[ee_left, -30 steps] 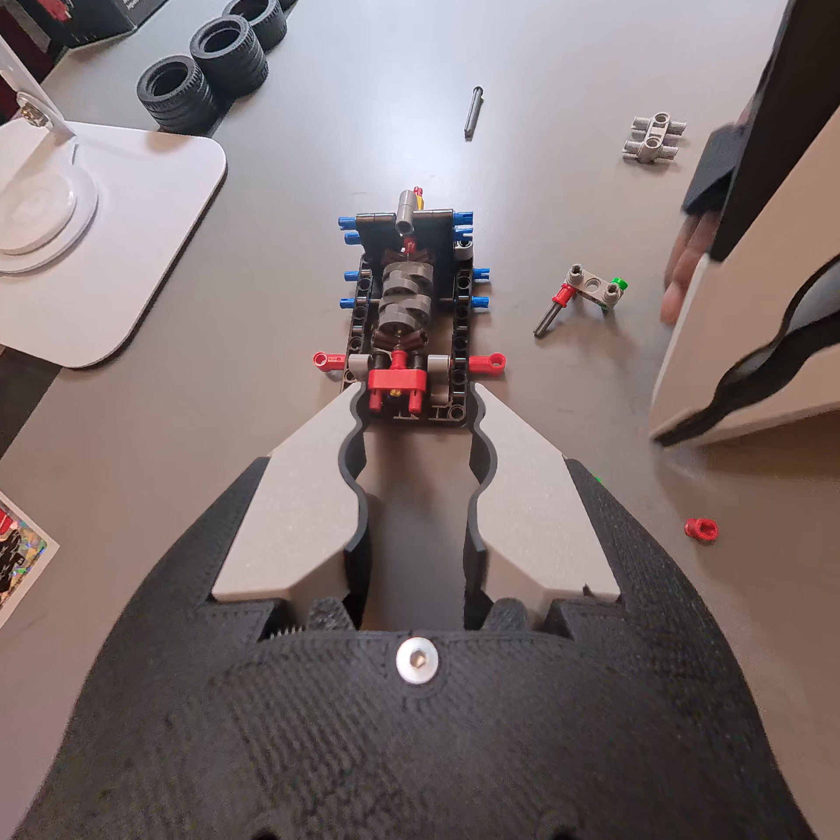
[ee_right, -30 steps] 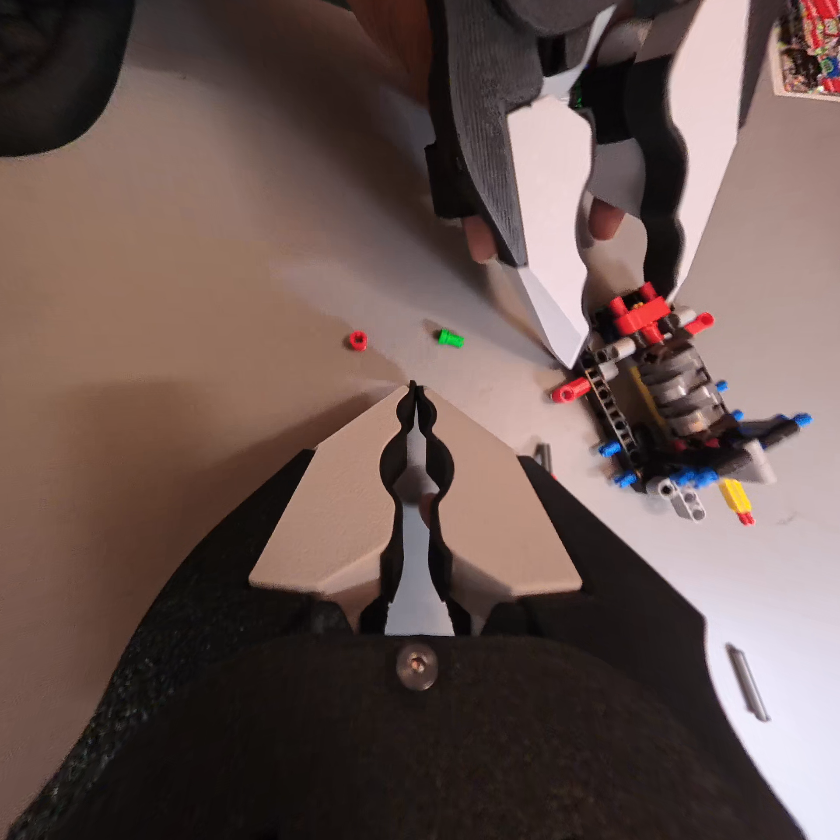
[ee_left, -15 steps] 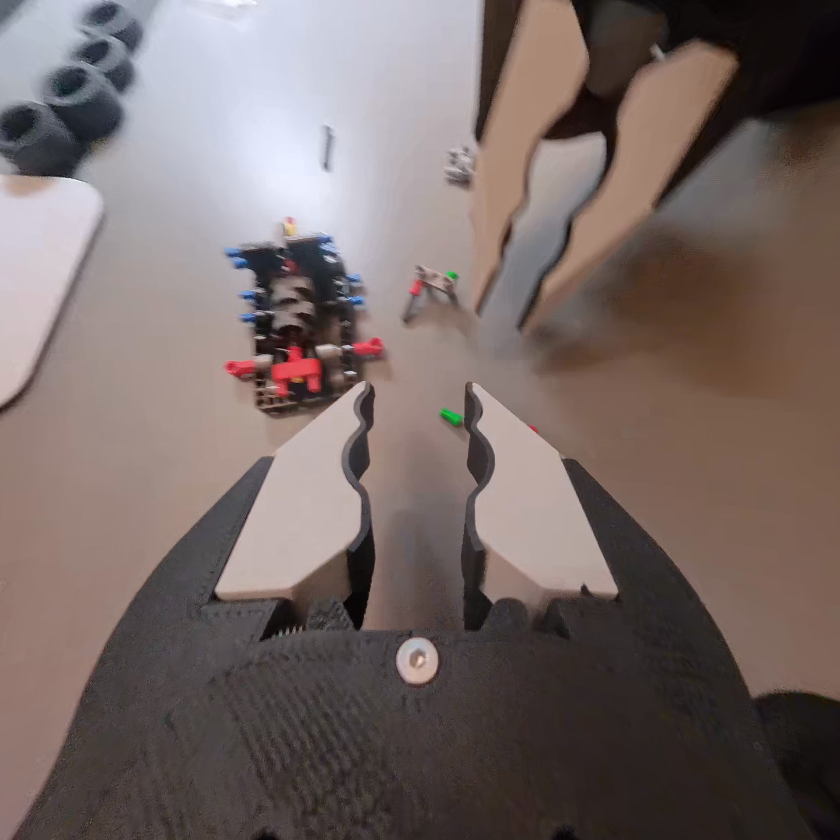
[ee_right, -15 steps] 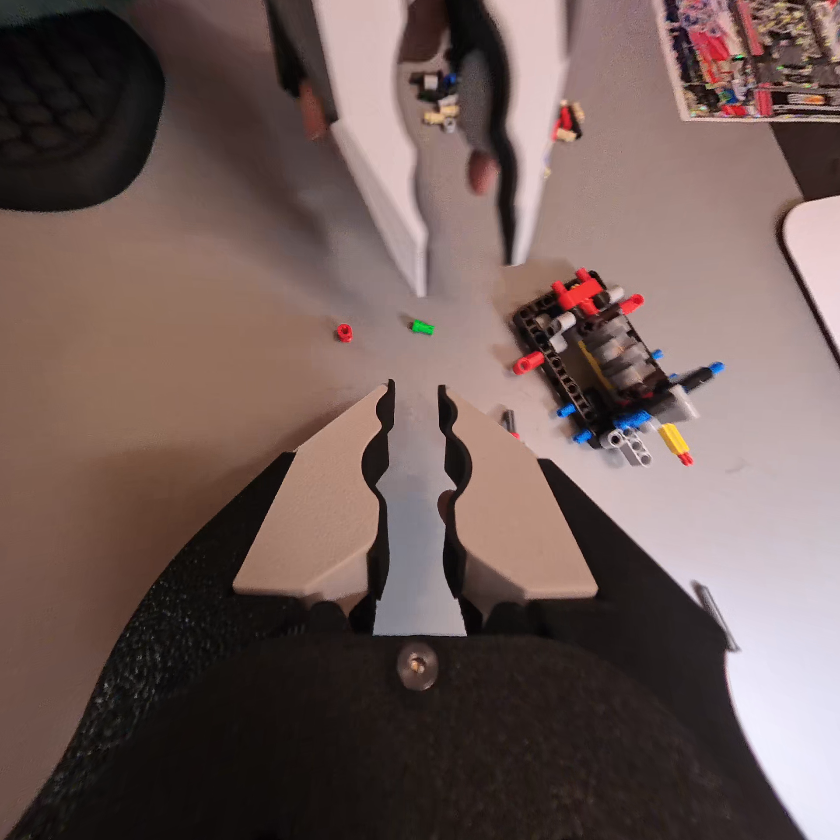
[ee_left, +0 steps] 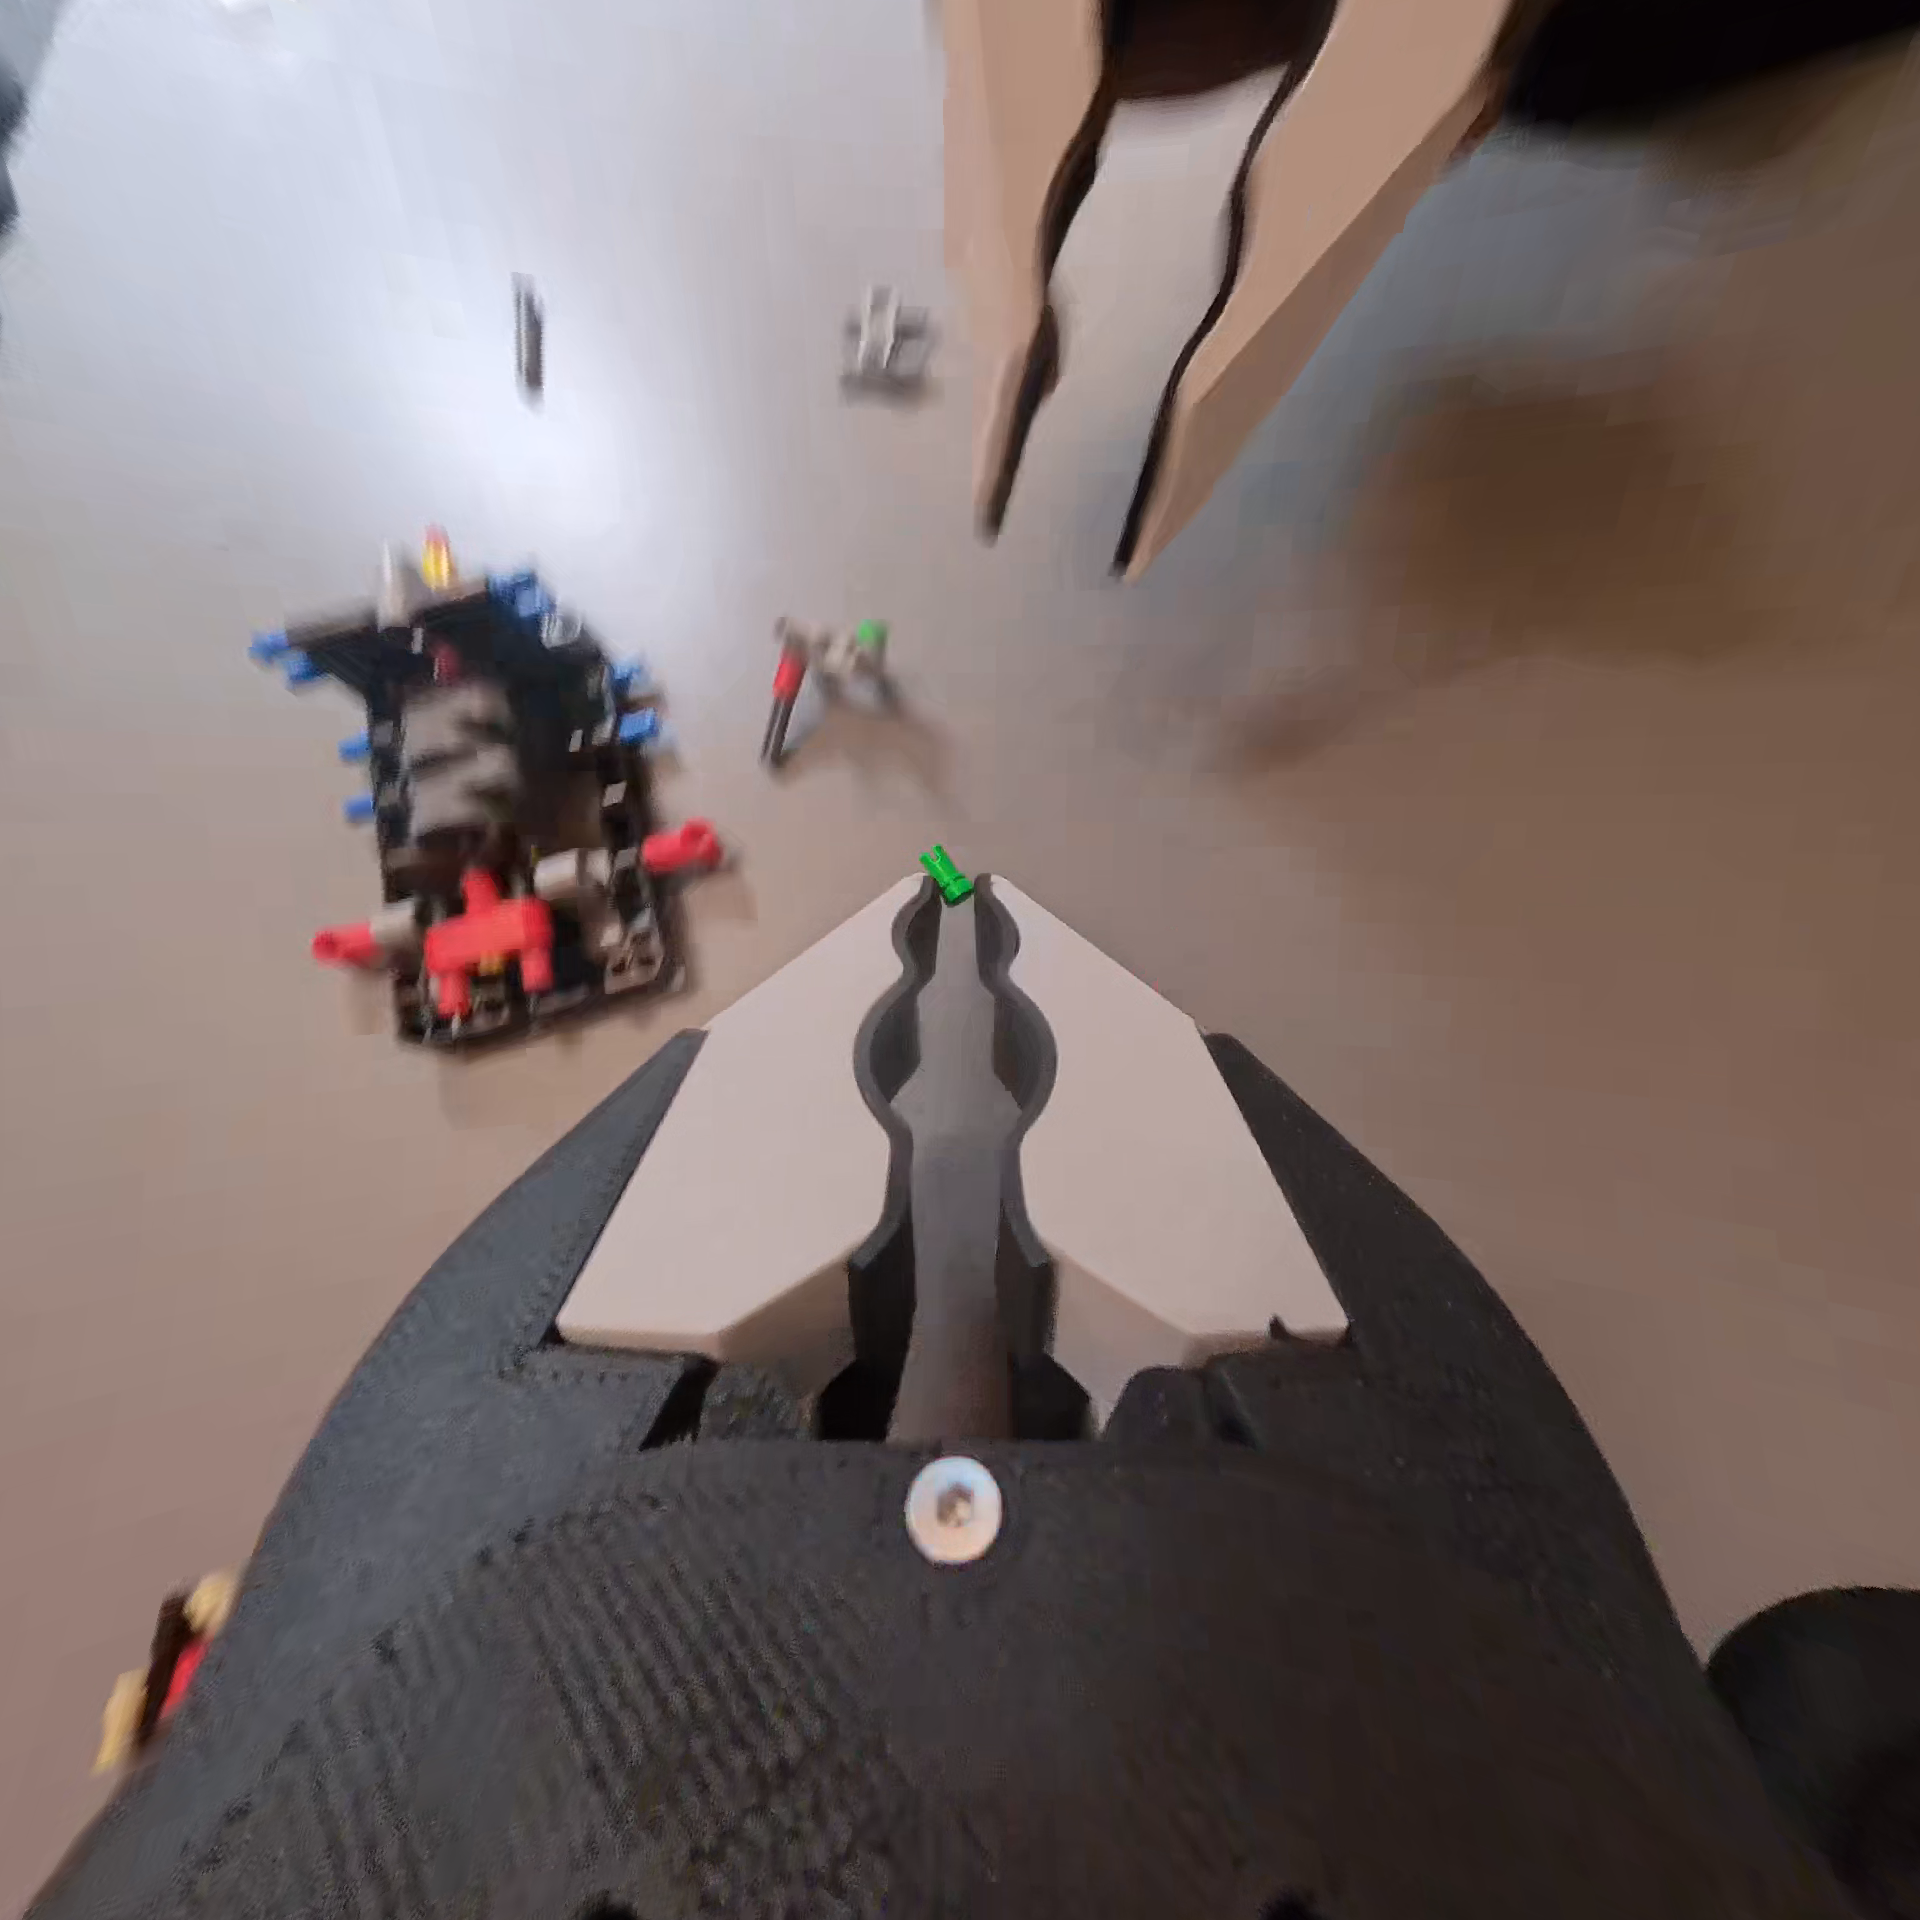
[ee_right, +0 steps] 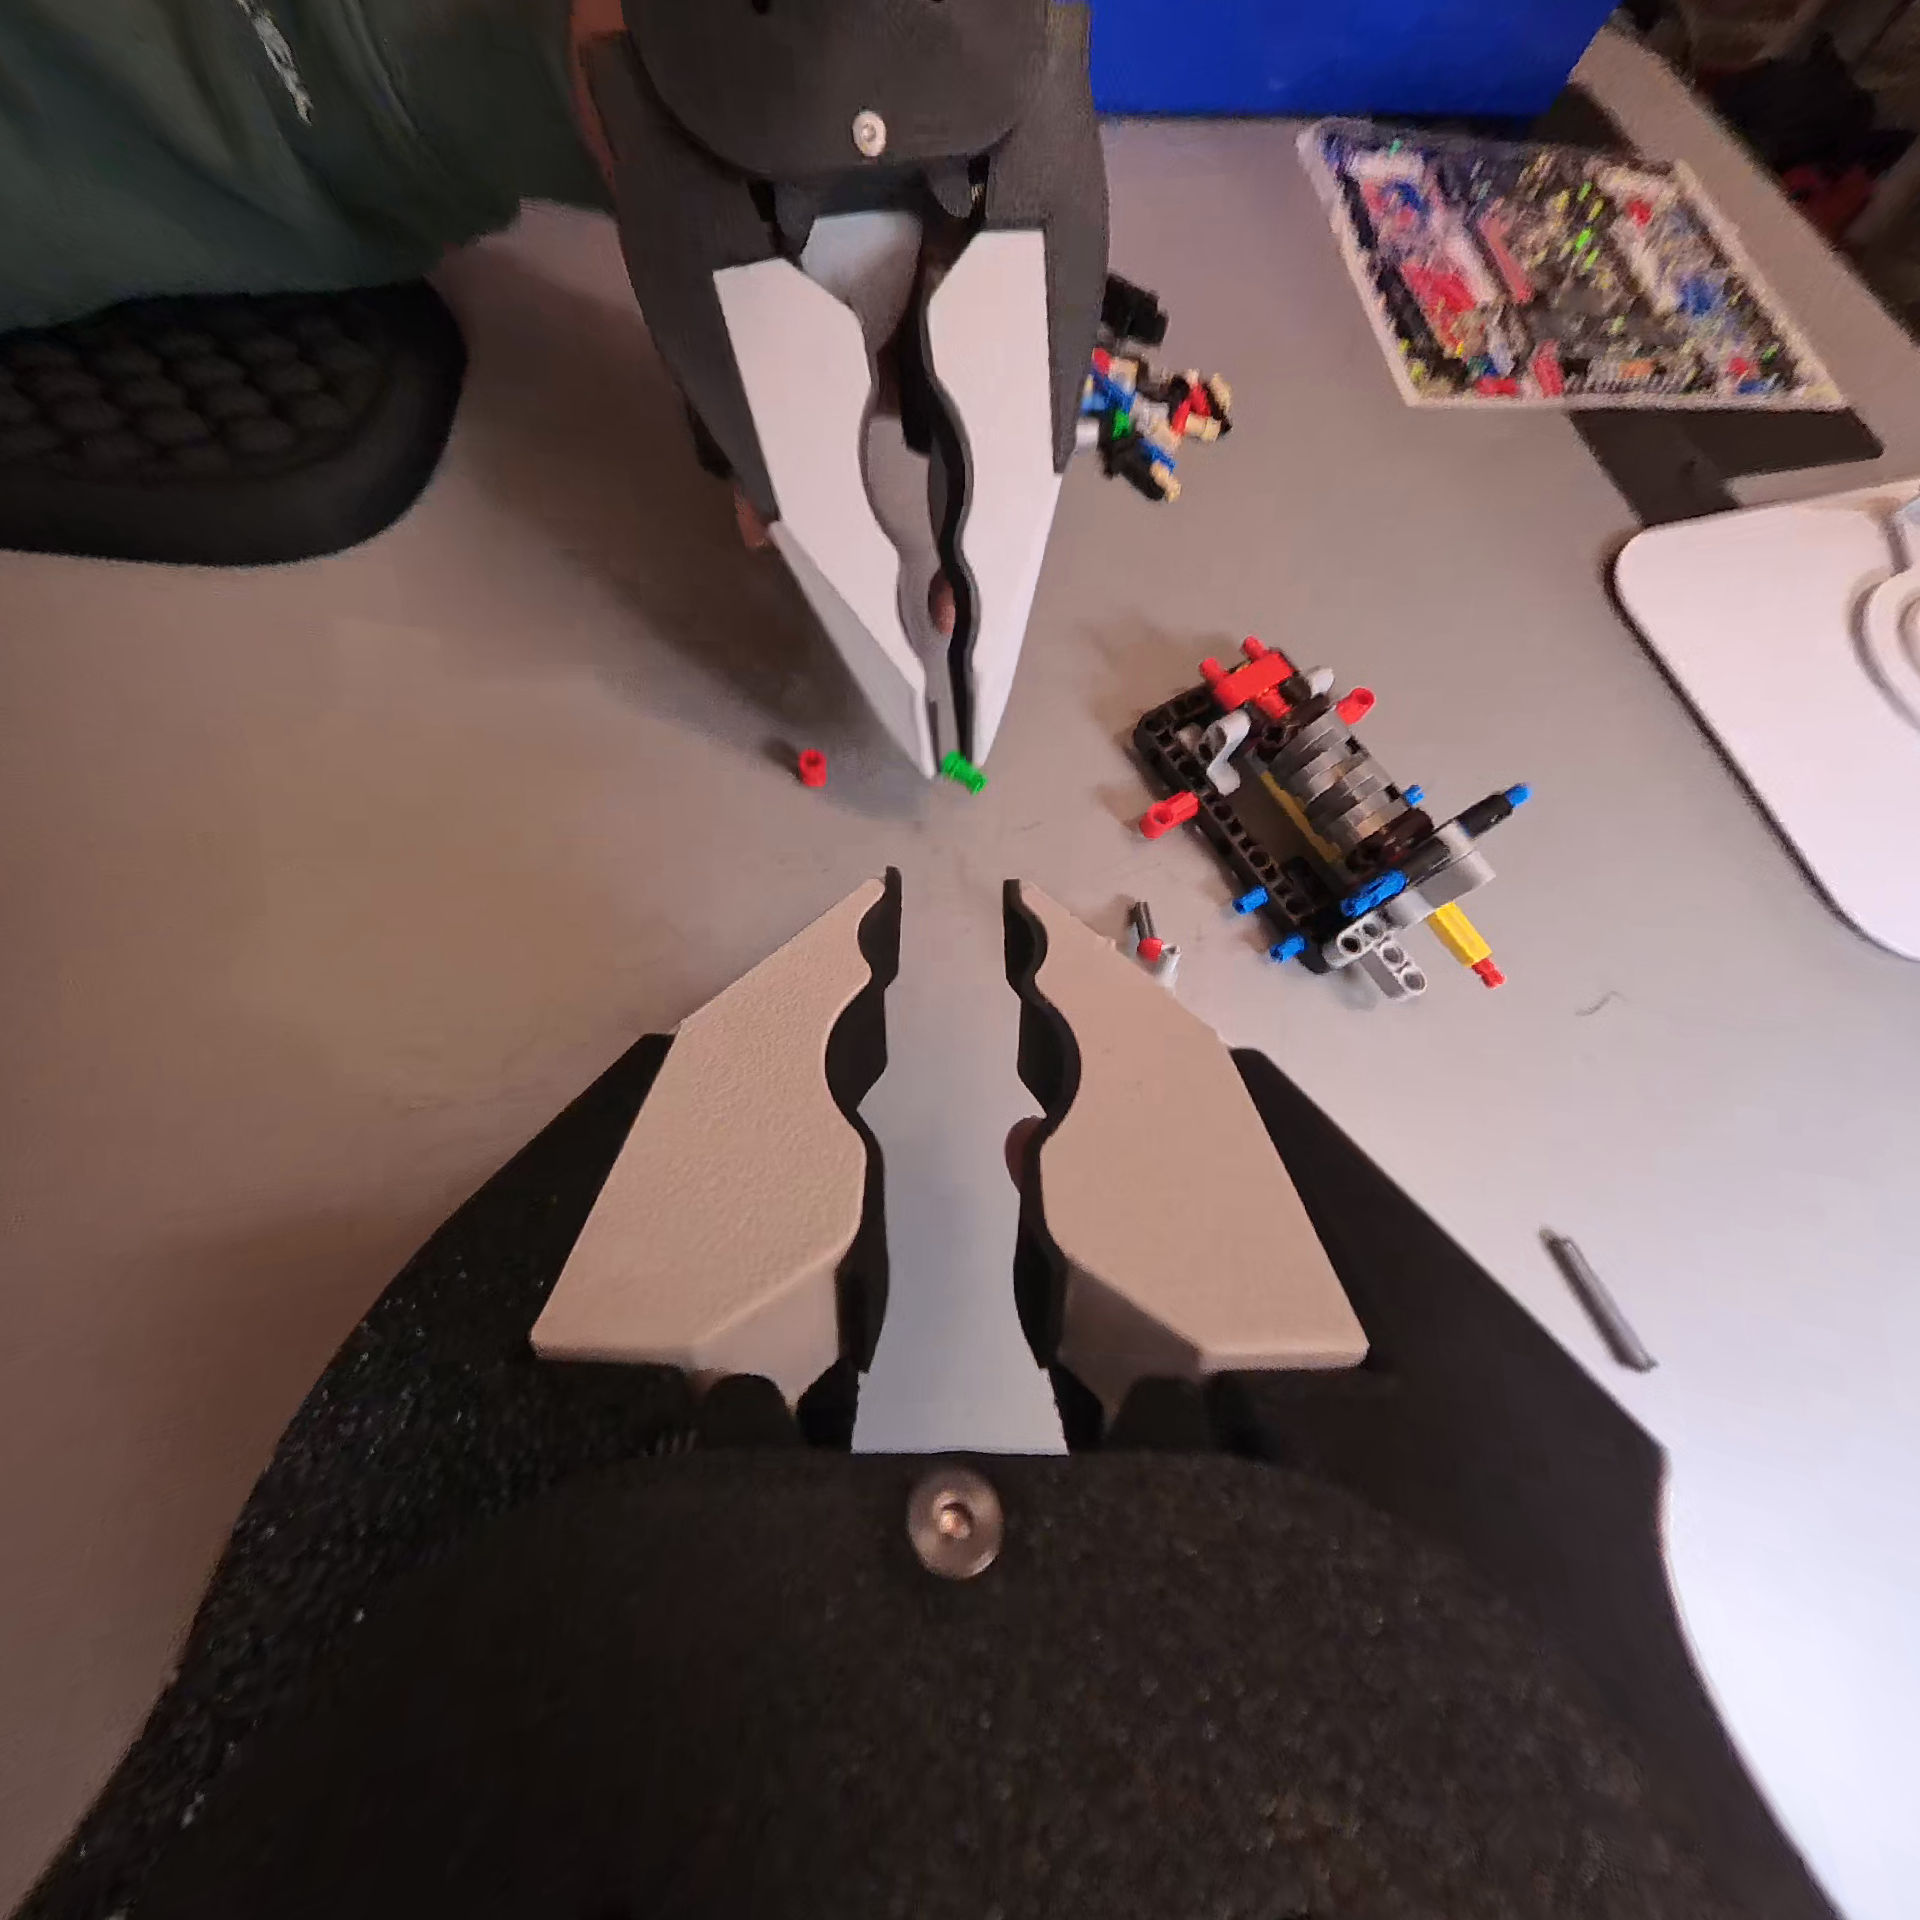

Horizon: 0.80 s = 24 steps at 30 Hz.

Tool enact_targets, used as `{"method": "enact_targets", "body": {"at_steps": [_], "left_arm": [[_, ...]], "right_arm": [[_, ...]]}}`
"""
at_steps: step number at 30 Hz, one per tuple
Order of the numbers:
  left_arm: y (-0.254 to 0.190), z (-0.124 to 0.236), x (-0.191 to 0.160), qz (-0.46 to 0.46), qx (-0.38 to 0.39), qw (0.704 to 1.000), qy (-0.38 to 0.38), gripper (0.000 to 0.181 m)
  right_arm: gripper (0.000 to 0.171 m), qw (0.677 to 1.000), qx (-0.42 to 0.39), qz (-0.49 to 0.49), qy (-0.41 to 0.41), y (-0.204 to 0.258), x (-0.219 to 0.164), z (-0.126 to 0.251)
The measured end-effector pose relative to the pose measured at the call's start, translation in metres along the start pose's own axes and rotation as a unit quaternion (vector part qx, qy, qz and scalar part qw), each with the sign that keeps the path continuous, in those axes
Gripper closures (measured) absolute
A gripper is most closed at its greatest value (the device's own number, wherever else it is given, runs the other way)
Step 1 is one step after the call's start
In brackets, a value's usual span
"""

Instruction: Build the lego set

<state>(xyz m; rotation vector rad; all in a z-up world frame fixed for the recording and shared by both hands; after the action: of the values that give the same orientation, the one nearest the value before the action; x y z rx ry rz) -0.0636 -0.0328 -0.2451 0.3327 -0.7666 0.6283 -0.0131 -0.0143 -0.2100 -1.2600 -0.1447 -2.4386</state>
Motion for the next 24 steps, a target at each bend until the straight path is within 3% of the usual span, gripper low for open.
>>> {"method": "enact_targets", "body": {"at_steps": [6,10,15,18,21,24], "left_arm": [[-0.026,0.013,0.052,0.055,-0.1,0.983,-0.144,0.177],[-0.037,0.013,0.061,0.073,-0.143,0.973,-0.167,0.177],[-0.036,0.01,0.061,0.078,-0.138,0.973,-0.166,0.177],[-0.027,0.022,0.052,0.068,-0.103,0.982,-0.143,0.15],[-0.027,0.032,0.024,0.05,-0.084,0.992,-0.082,0.15],[-0.035,0.02,-0.004,0.039,-0.085,0.995,-0.022,0.157]], "right_arm": [[0.149,0.989,-0.031,0.131,-0.065,0.014,0.014,0.007],[0.163,0.979,-0.046,0.185,-0.074,0.019,0.017,0.009],[0.169,0.97,-0.059,0.23,-0.053,0.019,0.009,0.009],[0.17,0.977,-0.08,0.197,0.014,-0.011,-0.018,0.02],[0.169,0.983,-0.116,0.116,0.081,-0.059,-0.065,0.041],[0.169,0.988,-0.105,0.042,0.106,-0.075,-0.094,0.048]]}}
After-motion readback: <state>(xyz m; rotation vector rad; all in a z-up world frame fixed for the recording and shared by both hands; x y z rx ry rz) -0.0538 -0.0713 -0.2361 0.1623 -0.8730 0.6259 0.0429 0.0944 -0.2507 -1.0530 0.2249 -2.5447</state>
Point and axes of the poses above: each gripper's, where its closed fingertips meet, z back along the fingers, x out of its top, y = z × x across the jaws, the point moved 1 cm from there along z, back along the fingers, and after that the axes turned 2 degrees about x, right-handed, at the moved point
